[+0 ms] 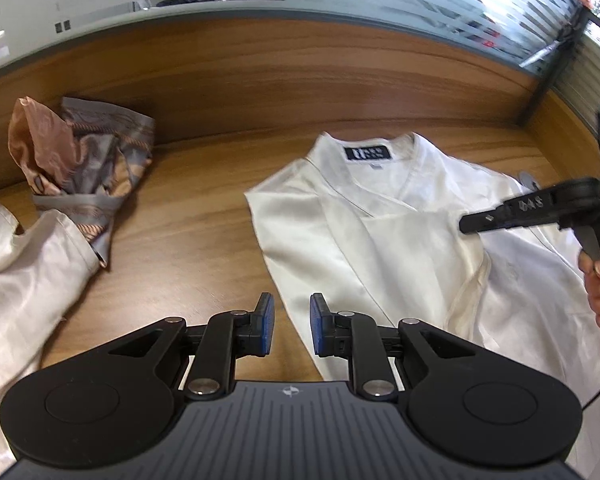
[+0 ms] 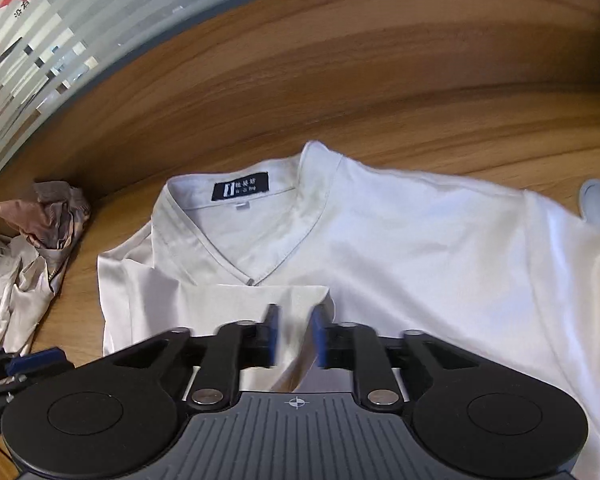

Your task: Fold clothes

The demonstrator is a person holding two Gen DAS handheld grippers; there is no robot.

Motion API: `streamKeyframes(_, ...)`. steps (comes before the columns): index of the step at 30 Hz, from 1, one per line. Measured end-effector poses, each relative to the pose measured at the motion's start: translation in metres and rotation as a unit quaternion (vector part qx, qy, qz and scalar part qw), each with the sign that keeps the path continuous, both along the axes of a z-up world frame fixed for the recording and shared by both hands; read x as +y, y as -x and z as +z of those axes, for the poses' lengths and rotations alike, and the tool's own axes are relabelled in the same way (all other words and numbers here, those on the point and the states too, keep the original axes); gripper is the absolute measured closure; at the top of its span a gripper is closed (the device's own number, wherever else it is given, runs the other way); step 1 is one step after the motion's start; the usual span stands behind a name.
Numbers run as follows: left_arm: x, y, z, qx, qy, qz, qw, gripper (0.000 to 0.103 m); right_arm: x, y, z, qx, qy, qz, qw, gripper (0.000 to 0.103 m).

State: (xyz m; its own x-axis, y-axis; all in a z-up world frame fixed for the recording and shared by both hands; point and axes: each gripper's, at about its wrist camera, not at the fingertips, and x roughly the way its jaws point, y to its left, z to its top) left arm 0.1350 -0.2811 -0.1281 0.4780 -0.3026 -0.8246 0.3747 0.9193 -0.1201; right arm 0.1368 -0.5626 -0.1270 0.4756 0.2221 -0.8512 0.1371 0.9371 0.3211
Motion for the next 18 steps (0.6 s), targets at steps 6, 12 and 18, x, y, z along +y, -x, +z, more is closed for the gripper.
streamKeyframes(6,-0.005,-0.025,0.002,-0.004,-0.002,-0.021,0.9998,0.082,-0.012,0.009,0.016,-0.029,-0.005,-0.024,0.999,0.101)
streamKeyframes(12,-0.029,-0.047,-0.008,0.007,0.005,-0.058,0.9983,0.082,-0.025,0.02,0.03,-0.04,-0.012,-0.06,0.997,0.101)
streamKeyframes(18,-0.05,-0.066,-0.02,0.025,0.013,-0.081,0.9963,0.082,-0.026,0.025,0.028,-0.04,-0.009,-0.071,0.997,0.101)
